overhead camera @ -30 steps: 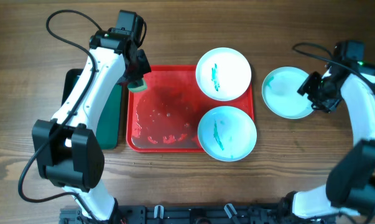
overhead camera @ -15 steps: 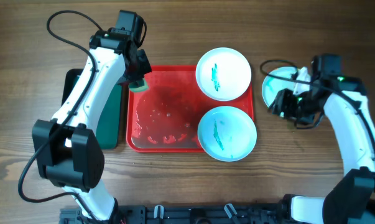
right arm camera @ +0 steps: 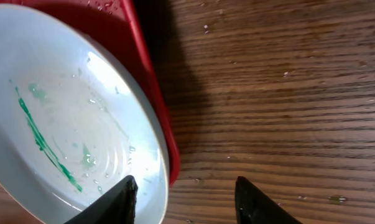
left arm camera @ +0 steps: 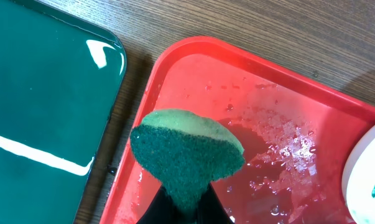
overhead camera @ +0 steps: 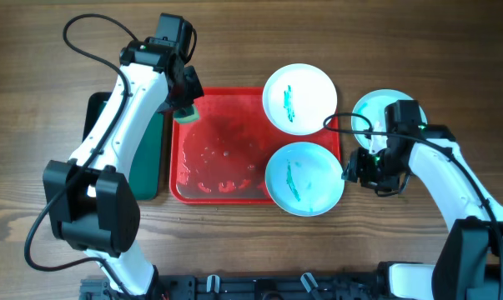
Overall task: Clean dirty plates on tray and stack at the side
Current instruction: 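Set the plate down on the table and open the right gripper, then reach the right gripper to the rim of the next white plate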
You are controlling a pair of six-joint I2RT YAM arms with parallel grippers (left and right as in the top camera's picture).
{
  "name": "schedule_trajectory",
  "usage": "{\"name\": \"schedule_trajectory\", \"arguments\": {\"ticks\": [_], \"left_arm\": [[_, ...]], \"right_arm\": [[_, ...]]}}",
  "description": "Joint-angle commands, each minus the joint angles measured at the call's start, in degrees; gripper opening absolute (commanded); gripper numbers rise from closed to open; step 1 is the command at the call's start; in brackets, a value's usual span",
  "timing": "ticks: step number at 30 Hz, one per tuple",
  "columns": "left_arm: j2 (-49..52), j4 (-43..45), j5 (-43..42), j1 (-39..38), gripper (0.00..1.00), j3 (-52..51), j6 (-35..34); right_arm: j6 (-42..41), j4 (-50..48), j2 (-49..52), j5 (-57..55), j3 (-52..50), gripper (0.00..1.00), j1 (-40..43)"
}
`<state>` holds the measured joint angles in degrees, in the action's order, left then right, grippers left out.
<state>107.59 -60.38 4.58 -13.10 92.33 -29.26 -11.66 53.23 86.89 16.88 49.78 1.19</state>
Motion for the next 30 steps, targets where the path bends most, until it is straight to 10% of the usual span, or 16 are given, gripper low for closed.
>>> {"name": "schedule_trajectory", "arguments": {"ticks": [1, 20, 30], "left_arm": [[-0.55, 0.13, -0.28, 0.37, 0.04, 0.55, 0.28], [-0.52, 0.09, -0.28, 0.37, 0.04, 0.55, 0.28], [-0.55, 0.13, -0.28, 0.37, 0.04, 0.55, 0.28]], "right_arm": [[-0.37, -0.28, 0.17, 1.22, -0.79, 0.47, -1.57], [-3.34, -6.45, 0.22, 1.01, -6.6, 0.05, -6.97], [-2.62, 1.99, 0.2, 2.1, 2.32, 0.04, -10.03]]}}
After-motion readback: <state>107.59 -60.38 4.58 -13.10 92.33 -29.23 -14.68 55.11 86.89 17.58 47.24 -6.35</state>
